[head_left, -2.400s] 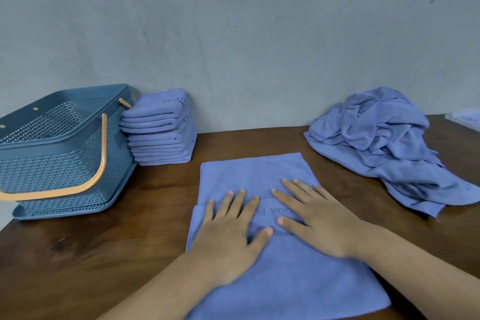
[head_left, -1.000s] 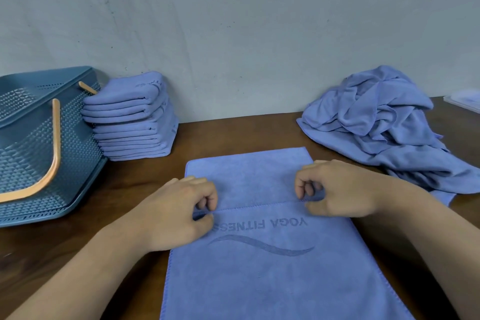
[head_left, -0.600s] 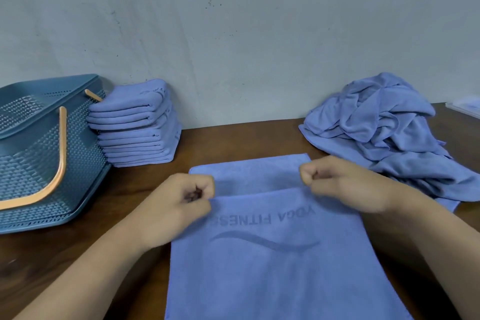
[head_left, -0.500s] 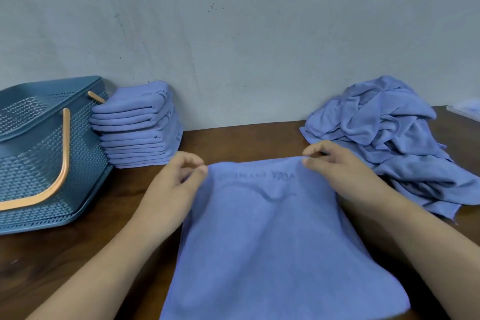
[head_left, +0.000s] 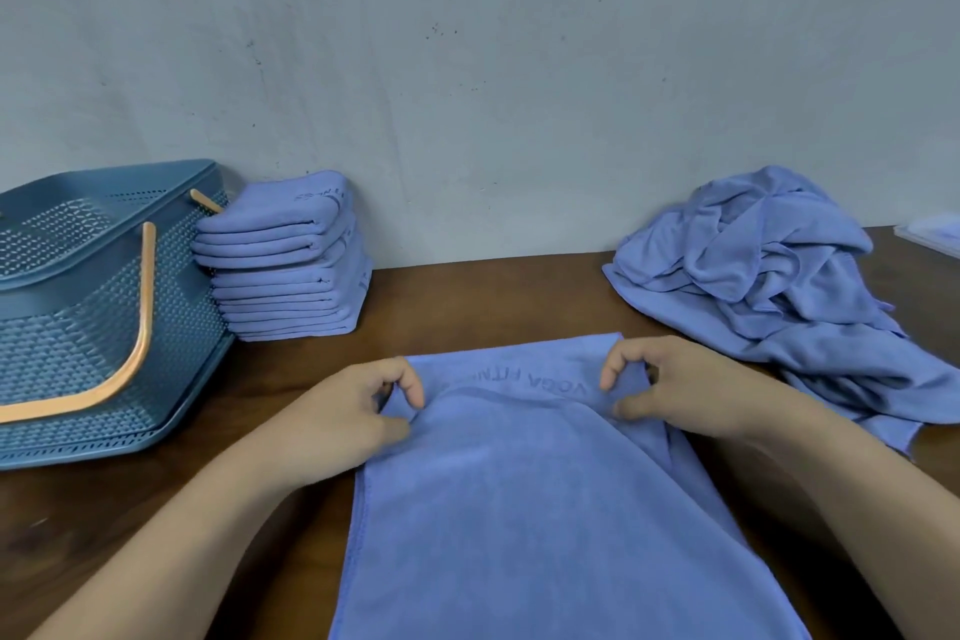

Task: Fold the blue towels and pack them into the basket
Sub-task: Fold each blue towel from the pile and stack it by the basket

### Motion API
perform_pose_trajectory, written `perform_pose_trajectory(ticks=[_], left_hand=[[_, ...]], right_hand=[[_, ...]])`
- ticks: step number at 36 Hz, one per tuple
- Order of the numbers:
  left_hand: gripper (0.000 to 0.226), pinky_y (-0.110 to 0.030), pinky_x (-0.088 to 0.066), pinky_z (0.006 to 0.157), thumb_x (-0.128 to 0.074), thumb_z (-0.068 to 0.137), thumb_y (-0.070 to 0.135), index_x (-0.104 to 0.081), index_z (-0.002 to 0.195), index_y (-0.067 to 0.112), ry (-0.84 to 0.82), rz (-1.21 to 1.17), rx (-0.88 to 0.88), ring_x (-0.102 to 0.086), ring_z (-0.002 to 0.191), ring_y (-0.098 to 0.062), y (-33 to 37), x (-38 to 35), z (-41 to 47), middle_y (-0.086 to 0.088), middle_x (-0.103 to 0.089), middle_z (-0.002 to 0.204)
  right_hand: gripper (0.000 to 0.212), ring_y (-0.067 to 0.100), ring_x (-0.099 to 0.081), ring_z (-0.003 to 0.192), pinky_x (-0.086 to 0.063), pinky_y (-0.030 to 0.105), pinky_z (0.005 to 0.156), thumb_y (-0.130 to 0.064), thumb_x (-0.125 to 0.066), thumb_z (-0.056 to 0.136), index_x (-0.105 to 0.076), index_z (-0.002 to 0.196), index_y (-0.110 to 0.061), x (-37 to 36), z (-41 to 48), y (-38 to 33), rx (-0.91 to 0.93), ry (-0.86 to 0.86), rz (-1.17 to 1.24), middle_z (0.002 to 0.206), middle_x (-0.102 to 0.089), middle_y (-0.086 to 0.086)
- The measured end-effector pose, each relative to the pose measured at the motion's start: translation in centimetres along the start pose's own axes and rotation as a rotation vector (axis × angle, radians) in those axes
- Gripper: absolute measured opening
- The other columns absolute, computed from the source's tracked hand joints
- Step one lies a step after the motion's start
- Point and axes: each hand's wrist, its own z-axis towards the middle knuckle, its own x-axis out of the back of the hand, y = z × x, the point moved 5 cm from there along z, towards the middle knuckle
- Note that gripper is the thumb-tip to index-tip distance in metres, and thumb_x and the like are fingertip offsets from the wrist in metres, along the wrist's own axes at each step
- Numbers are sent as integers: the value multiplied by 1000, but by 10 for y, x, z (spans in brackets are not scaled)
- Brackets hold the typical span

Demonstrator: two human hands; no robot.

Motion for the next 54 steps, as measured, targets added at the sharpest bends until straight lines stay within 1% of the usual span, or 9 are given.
perform_pose_trajectory(ticks=[10,17,23,27,30,34,41,46,54], left_hand=[[15,-28,-40,62,-67,99,28,-77,91,34,341,-87,12,-48,62,-11,-4,-3,7,-15,-66,84],[19,-15,-36,50,-63,97,14,-72,92,30,551,-3,-88,-46,52,-8,8,7,0,14,-51,55],[21,-32,-49,91,-57,100,23,-65,115,35,419,357,-107,-51,97,-5,-8,-6,8,25,-54,102],[20,-36,-49,94,-58,99,24,-64,114,36,430,365,-123,-49,97,-6,-10,-7,10,24,-54,107],[20,-37,-49,93,-58,99,23,-63,113,35,438,372,-132,-49,96,-7,-11,-7,11,23,-55,110],[20,-36,-49,94,-57,99,23,-63,114,35,429,382,-132,-48,98,-7,-11,-8,13,24,-55,111],[24,-13,-40,74,-61,98,15,-68,110,35,529,154,-71,-55,92,-2,-16,0,11,19,-57,97],[24,-29,-45,95,-55,102,27,-61,123,34,472,344,-73,-48,104,-6,-19,-5,13,24,-56,121],[28,-31,-46,95,-52,104,29,-61,130,32,455,434,-83,-46,104,-7,-16,-8,13,21,-54,127]], right_hand=[[17,13,-42,55,-34,23,53,-17,-69,93,-77,83,-29,-4,3,5,-38,148,88,59,-49,-3],[20,8,-43,52,-36,25,56,-16,-68,90,-76,86,-34,-7,7,9,-37,177,17,55,-48,-12],[21,8,-40,52,-35,26,55,-17,-71,90,-74,89,-38,-8,6,8,14,195,3,55,-45,-10],[27,12,-33,48,-29,20,46,-8,-66,94,-74,86,-33,0,5,0,73,306,94,50,-38,-11],[30,10,-44,55,-36,18,52,-10,-65,98,-74,90,-36,5,13,3,110,465,130,69,-61,-4],[30,1,-60,99,-38,1,80,-10,-62,102,-74,100,-38,-7,27,18,87,435,-24,108,-67,-11],[23,-16,-55,100,-37,-1,81,-17,-67,100,-75,101,-39,-9,30,28,75,416,-63,107,-67,-11],[23,-10,-58,97,-37,0,79,-18,-68,100,-75,97,-40,-9,30,27,86,418,-61,103,-67,-9],[28,-9,-56,87,-39,4,78,-6,-61,103,-77,108,-28,-1,29,16,143,540,-34,93,-61,-16]])
